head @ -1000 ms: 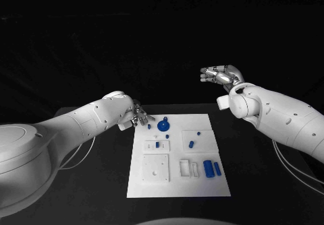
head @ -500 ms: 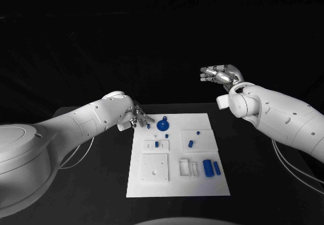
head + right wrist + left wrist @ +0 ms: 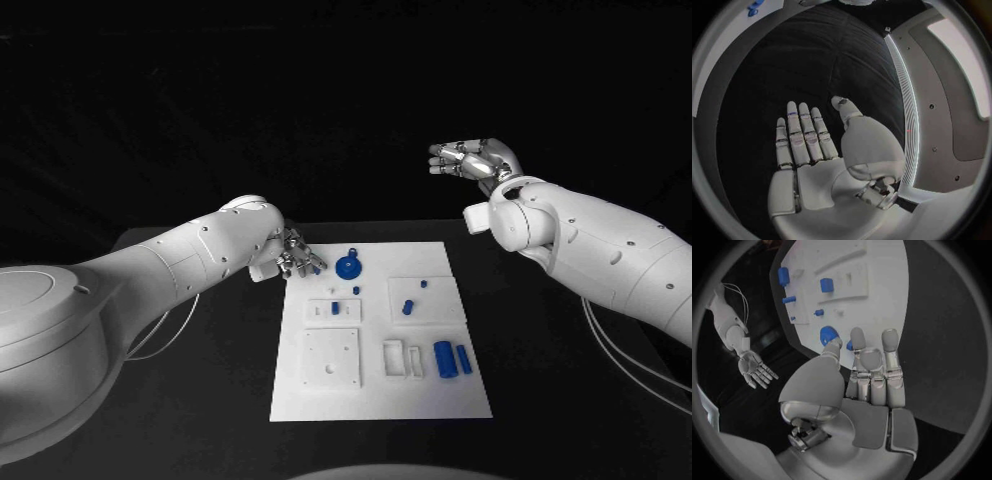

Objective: Assemble the parts on the task board

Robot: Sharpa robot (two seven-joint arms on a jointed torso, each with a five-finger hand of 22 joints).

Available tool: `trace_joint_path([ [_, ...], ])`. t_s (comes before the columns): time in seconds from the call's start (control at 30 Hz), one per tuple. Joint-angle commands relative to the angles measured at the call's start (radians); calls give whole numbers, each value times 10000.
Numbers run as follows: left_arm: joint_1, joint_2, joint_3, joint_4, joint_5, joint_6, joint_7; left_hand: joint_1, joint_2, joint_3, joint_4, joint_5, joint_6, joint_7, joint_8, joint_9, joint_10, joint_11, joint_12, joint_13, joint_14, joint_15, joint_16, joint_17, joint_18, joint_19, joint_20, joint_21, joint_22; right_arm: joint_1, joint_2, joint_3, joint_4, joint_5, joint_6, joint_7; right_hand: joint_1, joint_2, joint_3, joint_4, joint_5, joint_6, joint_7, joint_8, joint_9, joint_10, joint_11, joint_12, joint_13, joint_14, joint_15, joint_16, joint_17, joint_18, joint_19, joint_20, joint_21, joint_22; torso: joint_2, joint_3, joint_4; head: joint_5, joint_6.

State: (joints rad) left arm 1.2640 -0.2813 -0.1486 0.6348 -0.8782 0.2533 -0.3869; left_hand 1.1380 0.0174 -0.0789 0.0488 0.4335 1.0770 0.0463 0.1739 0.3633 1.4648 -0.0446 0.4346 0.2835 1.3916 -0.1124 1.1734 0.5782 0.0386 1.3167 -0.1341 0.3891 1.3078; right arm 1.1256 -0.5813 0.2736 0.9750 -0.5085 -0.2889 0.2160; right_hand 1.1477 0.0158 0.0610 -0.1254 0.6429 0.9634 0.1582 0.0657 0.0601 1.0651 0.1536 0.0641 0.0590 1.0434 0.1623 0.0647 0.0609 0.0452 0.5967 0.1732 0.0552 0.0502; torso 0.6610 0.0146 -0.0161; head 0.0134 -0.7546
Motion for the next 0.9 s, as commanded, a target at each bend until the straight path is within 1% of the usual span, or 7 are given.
trace_joint_path([
  [0.03, -1, 5, 2, 9, 243, 172, 7, 33, 141, -29, -44, -17, -30, -46, -36, 17, 125, 0, 49, 10, -35, -12, 40, -9, -102, -70, 14, 58, 183, 4, 2, 7, 11, 18, 21, 47, -8, 25, -30, -13, 39, -67, 12, -65, -10, -70, 17, -56, -15, -53, 29, -39, -10, -45, -72, -13, -43, -15, 6, 4, -7, -3, -8],
  [0.3, -2, 14, 3, 5, 432, -35, 111, 235, 385, 55, -197, -115, -45, -50, -58, 27, 109, 0, 47, 5, -44, -14, 42, -16, -105, -85, 12, 60, 180, 4, 11, 7, 0, 18, 30, 42, -2, 29, -2, -25, 34, -64, 14, -66, -10, -71, 17, -56, -15, -54, 30, -38, -10, -46, -78, -12, -44, -15, 8, 3, -8, -25, -3],
  [0.5, -2, 23, 4, -19, 482, -150, 162, 180, 350, -46, -197, -269, -42, -45, -56, 38, 106, 4, 55, 6, -41, -12, 33, -28, -102, -84, 15, 59, 177, 4, 25, 6, 3, 19, 39, 40, -2, 29, -2, -25, 34, -64, 14, -66, -10, -71, 17, -56, -15, -54, 30, -38, -10, -46, -78, -12, -44, -15, 16, 3, -16, -47, 2],
  [0.6, -2, 22, 4, -33, 505, -91, 137, 192, 353, -56, -206, -277, -34, -50, -53, 42, 107, 1, 58, 7, -41, -11, 35, -29, -102, -84, 16, 59, 178, 4, 24, 6, 26, 21, 42, 39, -36, 9, 23, -27, 35, -81, 17, -67, -11, -75, 20, -57, -15, -62, 32, -40, -11, -47, -84, -10, -45, -16, 18, 5, -19, -49, 1],
  [0.67, -2, 24, 4, -39, 513, -60, 122, 187, 349, -71, -206, -290, -36, -45, -56, 42, 102, 2, 57, 7, -43, -10, 35, -29, -103, -84, 16, 59, 179, 4, 24, 6, 33, 24, 47, 35, -40, 4, 12, -24, 38, -87, 18, -68, -11, -76, 20, -56, -15, -66, 33, -39, -11, -48, -92, -9, -46, -16, 20, 7, -10, -56, 0],
  [0.8, -2, 37, 4, -62, 529, -12, 74, 152, 345, -107, -181, -306, -39, -42, -62, 42, 107, 3, 66, 10, -39, -9, 46, -26, -102, -83, 16, 61, 180, 4, 25, 6, 44, 33, 57, 26, -42, 2, 7, -22, 39, -89, 18, -68, -11, -76, 20, -55, -14, -68, 33, -39, -10, -48, -96, -9, -46, -16, 24, 2, 3, -63, 4],
  [0.9, -3, 60, 4, -108, 537, 20, 15, 59, 334, -162, -109, -337, -41, -37, -67, 41, 106, 8, 72, 12, -40, -6, 51, -25, -101, -79, 17, 65, 181, 4, 31, 6, 44, 47, 62, 20, -42, 2, 7, -22, 39, -89, 18, -68, -11, -76, 20, -55, -14, -68, 33, -39, -10, -48, -96, -9, -46, -16, 24, -2, -4, -56, 10],
])
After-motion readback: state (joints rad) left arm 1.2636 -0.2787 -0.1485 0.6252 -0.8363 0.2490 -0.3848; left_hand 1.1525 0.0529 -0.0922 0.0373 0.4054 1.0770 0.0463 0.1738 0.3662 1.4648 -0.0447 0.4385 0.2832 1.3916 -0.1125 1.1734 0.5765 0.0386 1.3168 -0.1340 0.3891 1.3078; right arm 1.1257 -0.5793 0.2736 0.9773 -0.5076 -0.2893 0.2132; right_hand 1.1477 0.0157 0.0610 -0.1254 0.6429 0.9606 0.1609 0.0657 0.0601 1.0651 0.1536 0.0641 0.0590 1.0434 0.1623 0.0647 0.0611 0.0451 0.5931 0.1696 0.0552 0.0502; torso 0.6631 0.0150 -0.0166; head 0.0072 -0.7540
